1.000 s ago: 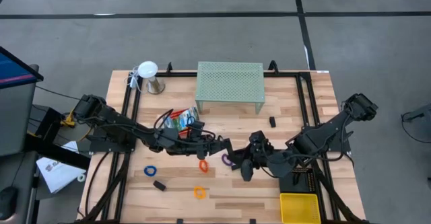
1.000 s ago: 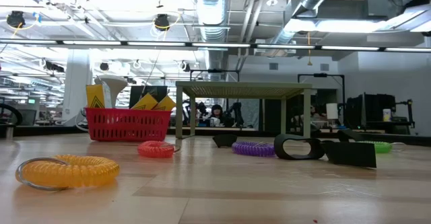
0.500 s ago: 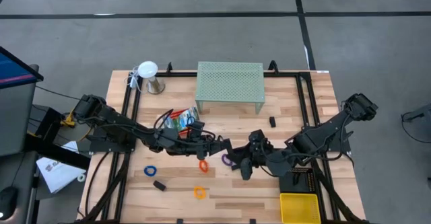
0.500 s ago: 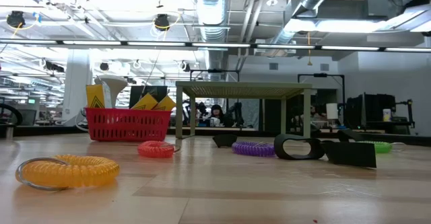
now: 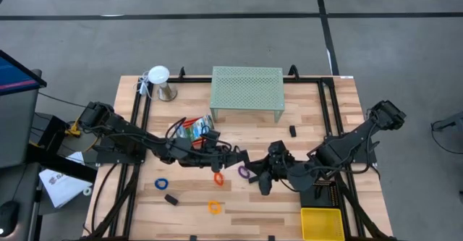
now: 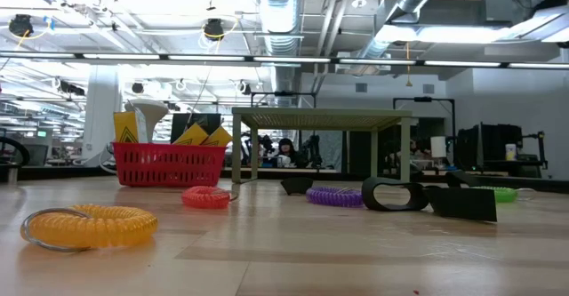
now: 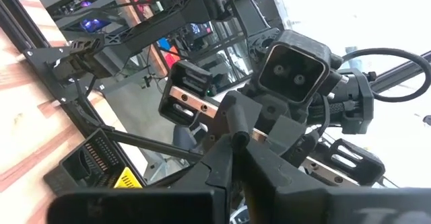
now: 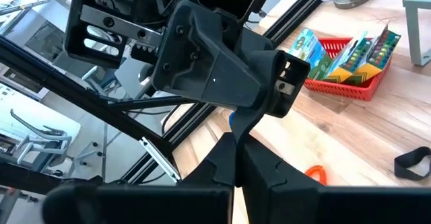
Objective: Pick & Place Office Desk Supplies
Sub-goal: Put the black rubber band into the black bin
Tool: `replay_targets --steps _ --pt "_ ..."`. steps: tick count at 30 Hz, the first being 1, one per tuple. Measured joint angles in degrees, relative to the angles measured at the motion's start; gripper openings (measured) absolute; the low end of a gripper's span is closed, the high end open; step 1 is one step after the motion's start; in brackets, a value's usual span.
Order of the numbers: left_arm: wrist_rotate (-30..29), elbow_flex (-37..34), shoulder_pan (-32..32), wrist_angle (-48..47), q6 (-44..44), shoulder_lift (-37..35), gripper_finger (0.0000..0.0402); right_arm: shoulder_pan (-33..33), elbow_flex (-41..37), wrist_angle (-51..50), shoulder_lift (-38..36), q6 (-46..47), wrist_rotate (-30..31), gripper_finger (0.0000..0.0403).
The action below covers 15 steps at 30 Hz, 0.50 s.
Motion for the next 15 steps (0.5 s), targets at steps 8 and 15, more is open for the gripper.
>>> replay_targets --steps 8,15 --pt "7.8 0.0 -2.13 0.29 0.14 0.0 0.0078 0.95 0.01 -9.11 -0.04 6.75 1.0 0.0002" --pt "11.31 0.0 -6.55 -7.67 0.09 -0.01 0.012 2.71 -0.07 -18.27 -1.63 13.18 2.98 0.0001"
